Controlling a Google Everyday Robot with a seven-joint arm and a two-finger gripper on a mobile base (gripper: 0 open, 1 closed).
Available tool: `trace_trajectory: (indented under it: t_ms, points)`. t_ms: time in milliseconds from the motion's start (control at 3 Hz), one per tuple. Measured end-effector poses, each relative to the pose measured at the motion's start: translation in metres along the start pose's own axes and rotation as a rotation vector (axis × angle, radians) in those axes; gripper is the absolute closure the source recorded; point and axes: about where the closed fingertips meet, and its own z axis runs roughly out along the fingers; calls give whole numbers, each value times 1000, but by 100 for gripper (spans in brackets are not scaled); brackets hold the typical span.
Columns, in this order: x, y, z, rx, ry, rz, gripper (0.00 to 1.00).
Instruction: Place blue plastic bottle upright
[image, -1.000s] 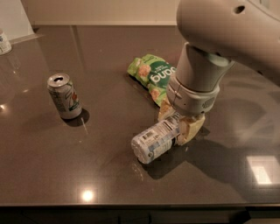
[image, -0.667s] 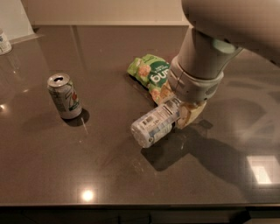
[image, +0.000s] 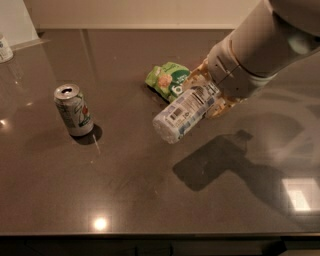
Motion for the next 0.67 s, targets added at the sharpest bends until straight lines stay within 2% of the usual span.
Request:
trace_trajectory:
  t_ms: [333,667]
  points:
    - [2,-17,-14,122,-17,-101,100]
    - [-2,-20,-16,137,-17,-198,100]
